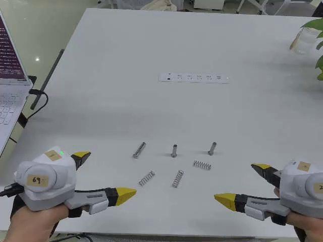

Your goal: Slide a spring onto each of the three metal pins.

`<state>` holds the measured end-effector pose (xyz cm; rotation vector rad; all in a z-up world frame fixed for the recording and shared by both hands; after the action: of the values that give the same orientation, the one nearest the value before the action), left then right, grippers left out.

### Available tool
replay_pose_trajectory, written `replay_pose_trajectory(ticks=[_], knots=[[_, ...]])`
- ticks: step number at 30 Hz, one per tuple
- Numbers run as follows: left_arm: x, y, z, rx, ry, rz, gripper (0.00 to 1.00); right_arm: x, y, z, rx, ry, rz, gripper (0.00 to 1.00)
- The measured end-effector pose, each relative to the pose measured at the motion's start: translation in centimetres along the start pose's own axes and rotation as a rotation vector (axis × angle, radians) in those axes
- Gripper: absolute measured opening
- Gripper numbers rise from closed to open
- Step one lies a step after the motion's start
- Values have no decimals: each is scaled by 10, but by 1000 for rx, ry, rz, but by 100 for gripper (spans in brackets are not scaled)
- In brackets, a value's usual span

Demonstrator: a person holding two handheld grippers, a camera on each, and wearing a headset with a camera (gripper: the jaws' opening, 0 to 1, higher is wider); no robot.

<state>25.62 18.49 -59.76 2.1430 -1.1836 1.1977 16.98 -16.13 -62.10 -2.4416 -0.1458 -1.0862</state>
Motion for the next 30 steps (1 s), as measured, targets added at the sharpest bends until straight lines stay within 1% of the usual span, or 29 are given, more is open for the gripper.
replay_pose_trajectory(ticks=[3,12,21,30], knots=[[0,-1,0,2,1,-1,91,0,-1,1,2,-5,-3,85],[0,-2,-2,6,0,-2,91,2,-1,0,3,4,3,84],[1,0,-2,-1,1,1,91,0,-2,0,5,1,3,84],[0,-1,-1,-1,-5,4,91,0,-1,0,4,3,2,85]])
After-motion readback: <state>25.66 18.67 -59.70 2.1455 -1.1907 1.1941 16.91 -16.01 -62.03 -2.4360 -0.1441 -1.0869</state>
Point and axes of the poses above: the centre of the closed fingertips' face, and the gripper's own axes: z roughly forward along the fingers, y roughly to its right, x roughly out of its top, the point moved 8 cm from there along -z, roughly backward along the fingers, and after that the axes turned 13 degrees about z, right-handed, at the moved point
